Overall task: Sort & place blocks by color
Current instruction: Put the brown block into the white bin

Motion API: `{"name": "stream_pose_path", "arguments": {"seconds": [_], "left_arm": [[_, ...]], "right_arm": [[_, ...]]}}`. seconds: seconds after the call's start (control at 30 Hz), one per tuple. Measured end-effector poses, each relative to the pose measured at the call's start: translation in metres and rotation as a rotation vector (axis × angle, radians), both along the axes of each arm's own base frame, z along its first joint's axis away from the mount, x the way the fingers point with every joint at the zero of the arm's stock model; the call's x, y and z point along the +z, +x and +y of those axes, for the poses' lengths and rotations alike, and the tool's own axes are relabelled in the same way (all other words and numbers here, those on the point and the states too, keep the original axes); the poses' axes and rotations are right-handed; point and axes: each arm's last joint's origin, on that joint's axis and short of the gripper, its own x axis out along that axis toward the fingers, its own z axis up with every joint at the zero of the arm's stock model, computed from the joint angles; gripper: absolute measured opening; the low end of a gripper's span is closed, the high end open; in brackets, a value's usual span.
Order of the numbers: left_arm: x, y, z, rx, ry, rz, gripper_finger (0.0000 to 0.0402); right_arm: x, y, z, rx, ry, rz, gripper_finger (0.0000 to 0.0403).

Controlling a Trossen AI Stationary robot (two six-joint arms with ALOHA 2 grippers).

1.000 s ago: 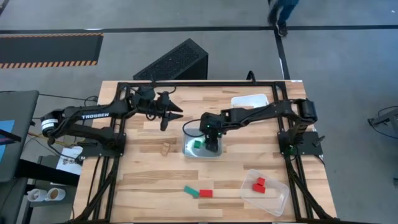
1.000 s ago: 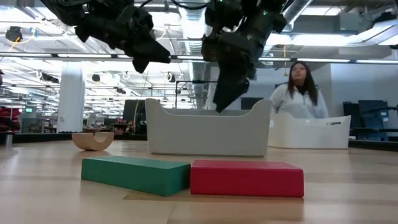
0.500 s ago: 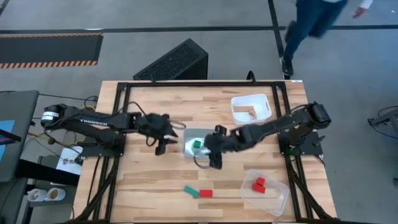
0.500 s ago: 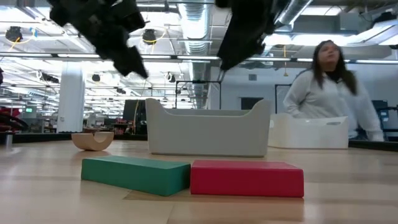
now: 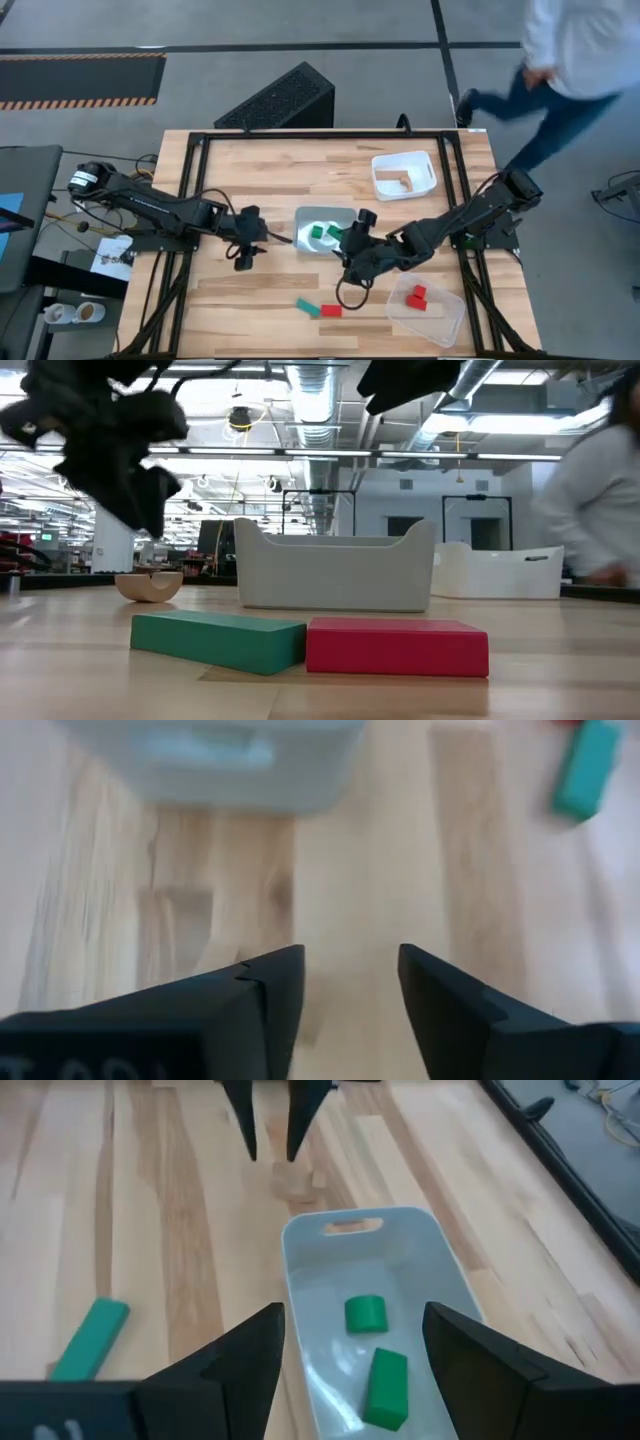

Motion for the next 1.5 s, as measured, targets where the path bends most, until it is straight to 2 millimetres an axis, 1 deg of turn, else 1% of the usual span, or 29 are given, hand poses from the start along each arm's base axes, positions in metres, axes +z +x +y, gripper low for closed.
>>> {"name": "stream_pose_path", "arguments": {"seconds": [0.07, 0.17, 0.33, 0.4, 0.5, 0.63, 0.77, 0.83, 0.9, 1.0, 1.1, 1.13, 1.23, 1.33, 1.43, 1.5], "left_arm": [[-0.008, -0.005, 0.002, 0.026, 0.022, 0.028, 0.0166], [-0.015, -0.008, 0.003, 0.050, 0.036, 0.045, 0.0192], [-0.017, -0.010, 0.005, 0.056, 0.076, 0.044, 0.0219], [-0.018, -0.009, 0.005, 0.044, 0.086, 0.047, 0.0224], [-0.024, -0.008, 0.005, 0.037, 0.113, 0.074, 0.0226], [-0.042, -0.004, 0.003, 0.018, 0.109, 0.151, 0.0226], [-0.054, 0.003, 0.002, 0.028, 0.135, 0.173, 0.0223], [-0.056, 0.007, 0.002, 0.018, 0.144, 0.155, 0.0209], [-0.056, 0.008, 0.002, 0.001, 0.152, 0.138, 0.0179], [-0.054, 0.010, 0.003, -0.020, 0.165, 0.116, 0.0116], [-0.052, 0.010, 0.005, -0.014, 0.194, 0.103, 0.0039], [-0.051, 0.010, 0.005, -0.013, 0.194, 0.098, 0.0024], [-0.047, 0.008, 0.006, 0.002, 0.214, 0.076, 0.0019], [-0.034, 0.004, 0.008, 0.018, 0.263, 0.054, 0.0018], [-0.009, -0.001, 0.013, 0.038, 0.325, 0.005, 0.0018], [0.012, 0.001, 0.019, 0.031, 0.351, -0.101, 0.0018]], "right_arm": [[0.000, 0.000, 0.001, 0.000, -0.002, -0.005, 0.0260], [0.001, 0.000, 0.001, -0.002, 0.000, -0.008, 0.0260], [0.001, 0.002, -0.005, -0.018, -0.001, -0.008, 0.0260], [0.001, 0.004, -0.008, -0.026, -0.004, -0.007, 0.0260], [0.001, 0.005, -0.012, -0.039, -0.004, -0.007, 0.0260], [0.001, 0.007, -0.016, -0.051, -0.003, -0.008, 0.0260], [0.001, 0.007, -0.016, -0.047, -0.007, -0.008, 0.0260], [0.000, 0.007, -0.016, -0.047, -0.008, -0.005, 0.0260], [0.000, 0.006, -0.016, -0.047, -0.009, -0.001, 0.0260], [0.000, 0.006, -0.017, -0.048, -0.011, 0.007, 0.0260], [-0.001, 0.006, -0.017, -0.049, -0.011, 0.008, 0.0260], [-0.001, 0.006, -0.017, -0.049, -0.012, 0.010, 0.0260], [-0.001, 0.006, -0.017, -0.049, -0.013, 0.012, 0.0260], [-0.002, 0.005, -0.017, -0.056, -0.021, 0.024, 0.0260], [-0.002, -0.003, -0.017, -0.087, -0.033, 0.052, 0.0260], [0.007, -0.016, -0.016, -0.124, -0.030, 0.040, 0.0260]]}}
